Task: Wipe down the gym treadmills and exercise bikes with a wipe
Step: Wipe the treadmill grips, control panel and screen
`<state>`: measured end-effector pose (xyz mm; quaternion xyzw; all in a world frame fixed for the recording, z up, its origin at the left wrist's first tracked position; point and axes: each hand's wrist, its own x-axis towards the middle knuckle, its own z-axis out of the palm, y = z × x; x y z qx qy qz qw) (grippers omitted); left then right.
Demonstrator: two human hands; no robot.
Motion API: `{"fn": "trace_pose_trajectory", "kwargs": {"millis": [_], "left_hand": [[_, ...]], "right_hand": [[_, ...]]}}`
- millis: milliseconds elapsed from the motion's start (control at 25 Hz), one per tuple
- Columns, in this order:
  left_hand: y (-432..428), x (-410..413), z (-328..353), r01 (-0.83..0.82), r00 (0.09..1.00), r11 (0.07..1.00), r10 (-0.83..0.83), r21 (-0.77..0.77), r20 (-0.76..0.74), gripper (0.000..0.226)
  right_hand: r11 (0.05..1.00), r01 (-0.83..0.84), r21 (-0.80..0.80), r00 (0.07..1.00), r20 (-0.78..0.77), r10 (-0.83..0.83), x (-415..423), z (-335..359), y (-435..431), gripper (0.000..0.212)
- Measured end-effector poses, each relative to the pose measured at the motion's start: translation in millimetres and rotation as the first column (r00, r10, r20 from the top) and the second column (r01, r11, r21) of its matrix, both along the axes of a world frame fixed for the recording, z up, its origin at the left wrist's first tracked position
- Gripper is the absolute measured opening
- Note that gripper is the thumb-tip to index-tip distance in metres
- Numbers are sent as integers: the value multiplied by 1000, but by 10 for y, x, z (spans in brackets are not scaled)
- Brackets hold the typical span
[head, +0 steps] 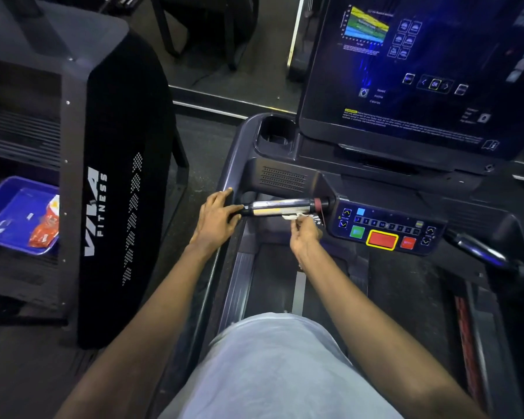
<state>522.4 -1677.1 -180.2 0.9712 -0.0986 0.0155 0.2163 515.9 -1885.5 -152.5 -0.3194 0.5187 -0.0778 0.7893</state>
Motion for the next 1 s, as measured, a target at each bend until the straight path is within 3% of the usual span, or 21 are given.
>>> {"fn": "trace_pose_trajectory", "kwargs": {"millis": [200,280,320,400,480,520,560,640,720,760,920,1000], "left_hand": [[-203,72,34,-7,999,995,10,96,-35,38],[-278,123,62,30,998,990,-23,138,-52,41],[-310,146,76,56,997,985,-46,161,-63,42],[-364,171,111,85,994,980,-70,178,-89,44],[-396,174,137,85,992,980,-67,182,-103,45],[-409,177,144,86,993,979,-68,185,-101,44],[-422,184,145,88,993,979,-71,186,-96,43],[-459,213,159,85,994,980,-70,181,-88,40],[-512,255,188,89,993,978,-73,187,-92,35],[-550,278,210,96,992,977,-79,191,-99,34],[-792,450,388,87,993,993,-80,77,-87,32],[-923,609,502,51,997,998,-52,-26,-63,34]], "right_hand": [[994,45,-99,998,36,-42,-10,-14,-140,25],[955,-71,-289,996,22,81,-17,-60,-160,25],[874,-158,-459,986,-23,166,-30,-60,-211,23],[509,-314,-802,934,-163,319,-53,-16,-385,20],[97,-348,-932,849,-270,455,-55,46,-553,21],[-63,-346,-936,795,-328,511,-60,58,-600,23],[-180,-348,-920,747,-388,540,-62,48,-618,24],[-305,-360,-881,692,-472,546,-74,1,-604,25],[-359,-349,-866,659,-499,563,-95,-28,-591,25],[-340,-342,-876,649,-482,589,-79,1,-616,23],[-68,-447,-892,706,-399,585,120,386,-824,18],[5,-382,-924,782,-320,535,310,603,-989,19]]}}
